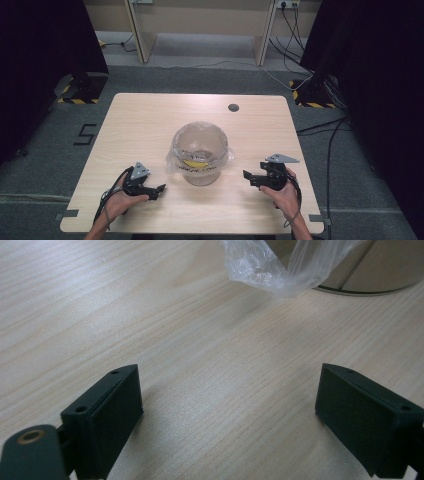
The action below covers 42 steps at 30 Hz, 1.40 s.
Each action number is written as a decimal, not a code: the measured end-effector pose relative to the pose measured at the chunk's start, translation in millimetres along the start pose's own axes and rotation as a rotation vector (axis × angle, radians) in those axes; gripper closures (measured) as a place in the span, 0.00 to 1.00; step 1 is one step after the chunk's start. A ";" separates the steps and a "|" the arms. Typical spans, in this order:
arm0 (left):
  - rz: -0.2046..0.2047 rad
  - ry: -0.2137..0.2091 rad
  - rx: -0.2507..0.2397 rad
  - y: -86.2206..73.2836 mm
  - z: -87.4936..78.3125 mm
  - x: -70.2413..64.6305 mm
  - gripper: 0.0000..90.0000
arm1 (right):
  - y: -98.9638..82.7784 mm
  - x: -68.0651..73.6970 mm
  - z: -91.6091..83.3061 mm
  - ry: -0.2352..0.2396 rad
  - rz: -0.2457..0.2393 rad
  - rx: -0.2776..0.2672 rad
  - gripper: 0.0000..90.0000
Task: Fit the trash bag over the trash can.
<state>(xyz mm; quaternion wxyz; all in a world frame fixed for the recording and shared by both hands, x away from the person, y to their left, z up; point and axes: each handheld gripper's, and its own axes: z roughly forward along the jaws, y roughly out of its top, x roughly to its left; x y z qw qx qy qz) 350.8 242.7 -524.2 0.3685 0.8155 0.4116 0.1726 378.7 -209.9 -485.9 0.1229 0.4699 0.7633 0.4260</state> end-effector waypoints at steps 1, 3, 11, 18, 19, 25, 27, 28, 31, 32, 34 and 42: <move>0.000 0.000 0.000 -0.1 -0.1 0.0 0.11 | -0.6 0.2 0.0 -0.001 -0.004 0.001 0.19; 0.000 0.000 0.000 -0.1 -0.1 -0.1 0.11 | -1.7 1.1 -0.1 -0.002 -0.003 0.005 0.19; 0.000 0.001 0.001 -0.1 -0.2 0.0 0.11 | -7.7 2.5 -4.4 -0.005 0.003 0.008 0.19; 0.000 0.000 0.000 -0.2 -0.2 -0.1 0.11 | -15.1 4.0 -8.4 -0.013 0.011 0.017 0.19; 0.000 0.000 0.000 -0.2 -0.2 -0.1 0.11 | -16.0 4.4 -8.9 -0.014 0.008 0.019 0.19; 0.000 -0.001 -0.001 -0.3 -0.3 -0.2 0.11 | -21.0 9.0 -11.7 -0.015 -0.016 0.036 0.18; 0.000 -0.001 -0.001 -0.3 -0.3 -0.2 0.11 | -22.5 10.2 -12.8 -0.019 -0.029 0.042 0.18; 0.000 -0.001 -0.001 -0.3 -0.3 -0.2 0.11 | -23.3 10.7 -13.4 -0.020 -0.030 0.043 0.18; 0.000 -0.001 -0.001 -0.3 -0.3 -0.2 0.11 | -26.0 11.0 -14.9 -0.010 -0.031 0.049 0.18; 0.000 -0.002 -0.001 -0.3 -0.3 -0.2 0.11 | -26.9 11.0 -15.4 -0.010 -0.036 0.051 0.18; 0.000 -0.002 -0.001 -0.4 -0.3 -0.2 0.11 | -28.9 11.8 -16.9 -0.013 -0.038 0.055 0.18; 0.000 -0.002 0.000 -0.3 -0.4 -0.2 0.11 | -38.7 12.9 -23.7 -0.031 -0.054 0.073 0.18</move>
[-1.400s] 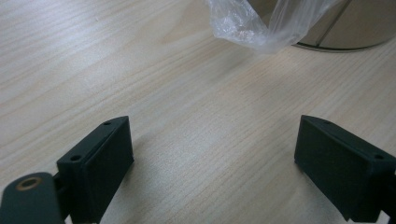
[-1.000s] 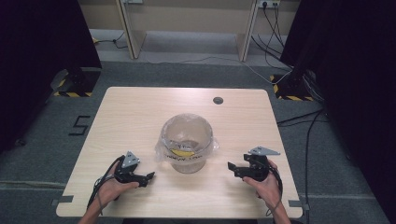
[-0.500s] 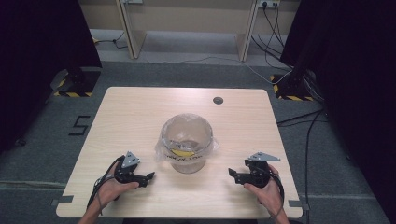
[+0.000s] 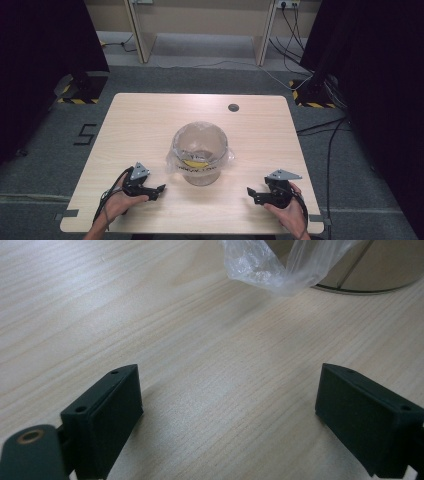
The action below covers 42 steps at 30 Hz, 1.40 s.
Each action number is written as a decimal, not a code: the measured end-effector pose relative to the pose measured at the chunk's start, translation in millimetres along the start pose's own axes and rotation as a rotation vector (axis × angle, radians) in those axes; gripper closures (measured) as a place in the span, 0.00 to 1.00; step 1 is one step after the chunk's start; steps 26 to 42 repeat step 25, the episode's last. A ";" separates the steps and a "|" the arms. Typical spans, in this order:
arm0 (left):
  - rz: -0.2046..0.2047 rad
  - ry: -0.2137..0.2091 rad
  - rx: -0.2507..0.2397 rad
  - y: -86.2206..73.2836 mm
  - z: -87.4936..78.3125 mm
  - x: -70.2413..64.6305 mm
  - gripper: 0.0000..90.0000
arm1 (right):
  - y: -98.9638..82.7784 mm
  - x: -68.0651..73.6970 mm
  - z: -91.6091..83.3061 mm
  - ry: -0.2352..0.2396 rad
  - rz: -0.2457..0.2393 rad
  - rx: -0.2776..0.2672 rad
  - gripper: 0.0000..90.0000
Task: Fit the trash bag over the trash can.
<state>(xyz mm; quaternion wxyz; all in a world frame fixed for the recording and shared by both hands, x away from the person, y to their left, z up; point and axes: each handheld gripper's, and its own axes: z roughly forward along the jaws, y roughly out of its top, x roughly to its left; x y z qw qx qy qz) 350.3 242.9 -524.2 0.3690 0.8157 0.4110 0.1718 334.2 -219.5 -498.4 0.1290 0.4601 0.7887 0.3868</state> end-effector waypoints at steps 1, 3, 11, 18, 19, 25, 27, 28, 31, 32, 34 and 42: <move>0.000 0.000 0.000 0.0 0.0 0.0 0.11 | -1.3 0.0 -1.0 -0.006 -0.003 0.002 0.18; 0.000 0.000 -0.001 0.0 0.1 0.0 0.11 | -2.7 -0.3 -2.4 -0.010 -0.008 0.001 0.18; -0.001 0.000 -0.001 0.0 0.1 0.0 0.11 | -9.0 -3.2 -8.3 -0.037 -0.002 0.007 0.18; -0.001 -0.001 0.000 0.0 0.1 0.0 0.11 | -9.9 -2.9 -8.8 -0.039 -0.007 0.005 0.18; -0.001 -0.001 0.000 0.0 0.1 0.0 0.11 | -9.8 -2.8 -8.4 -0.038 -0.008 0.005 0.18; -0.001 -0.002 -0.001 0.0 0.1 0.1 0.11 | -9.1 -3.0 -8.8 -0.038 -0.004 -0.004 0.18; -0.001 -0.002 -0.001 0.0 0.1 0.1 0.11 | -9.1 -3.0 -8.8 -0.038 -0.004 -0.004 0.18; -0.001 -0.002 -0.001 0.0 0.1 0.1 0.11 | -9.1 -3.0 -8.8 -0.038 -0.004 -0.004 0.18; -0.001 -0.002 -0.001 0.0 0.1 0.1 0.11 | -9.1 -3.0 -8.8 -0.038 -0.004 -0.004 0.18; -0.001 -0.002 -0.001 0.0 0.1 0.1 0.11 | -9.1 -3.0 -8.8 -0.038 -0.004 -0.004 0.18; -0.001 -0.002 -0.001 0.0 0.1 0.1 0.11 | -9.1 -3.0 -8.8 -0.038 -0.004 -0.004 0.18; -0.001 -0.002 -0.001 0.0 0.1 0.1 0.11 | -9.1 -3.0 -8.8 -0.038 -0.004 -0.004 0.18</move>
